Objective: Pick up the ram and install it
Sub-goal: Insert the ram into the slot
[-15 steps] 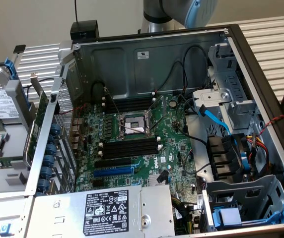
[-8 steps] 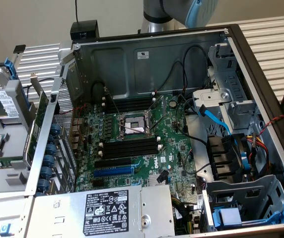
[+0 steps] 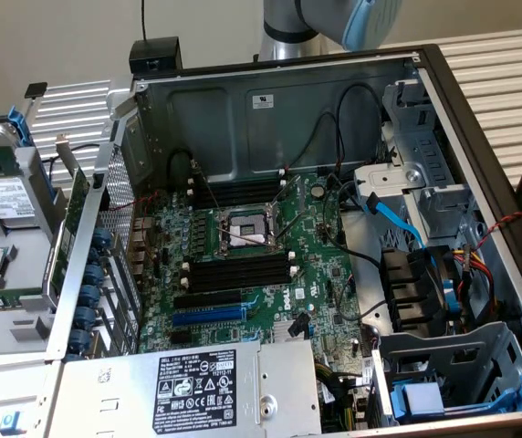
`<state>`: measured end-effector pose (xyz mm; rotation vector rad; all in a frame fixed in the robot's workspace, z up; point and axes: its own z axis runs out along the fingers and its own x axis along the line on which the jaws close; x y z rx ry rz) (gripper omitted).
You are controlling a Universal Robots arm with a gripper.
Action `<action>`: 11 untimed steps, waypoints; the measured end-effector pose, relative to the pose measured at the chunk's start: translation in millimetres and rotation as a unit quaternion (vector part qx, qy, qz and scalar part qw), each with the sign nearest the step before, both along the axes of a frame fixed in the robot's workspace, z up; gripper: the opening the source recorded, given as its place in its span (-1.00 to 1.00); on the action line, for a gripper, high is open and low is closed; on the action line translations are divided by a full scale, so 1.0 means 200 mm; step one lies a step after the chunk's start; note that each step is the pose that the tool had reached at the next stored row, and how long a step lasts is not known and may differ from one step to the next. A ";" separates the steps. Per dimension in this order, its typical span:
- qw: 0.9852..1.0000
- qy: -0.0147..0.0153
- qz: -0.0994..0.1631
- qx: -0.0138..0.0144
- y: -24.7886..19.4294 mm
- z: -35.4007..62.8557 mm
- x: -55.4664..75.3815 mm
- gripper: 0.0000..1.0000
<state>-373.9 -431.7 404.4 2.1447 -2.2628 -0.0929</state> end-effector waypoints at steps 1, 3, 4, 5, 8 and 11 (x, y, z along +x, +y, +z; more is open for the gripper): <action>1.000 0.001 0.000 0.000 0.000 0.020 0.02 -0.76; 1.000 0.002 0.000 0.000 -0.001 0.055 0.06 -0.76; 1.000 0.002 0.000 0.000 -0.001 0.072 0.08 -0.76; 1.000 0.003 0.000 0.000 -0.001 0.088 0.10 -0.76; 1.000 0.005 0.000 0.000 -0.002 0.122 0.17 -0.76; 1.000 0.005 0.000 0.000 -0.002 0.139 0.23 -0.76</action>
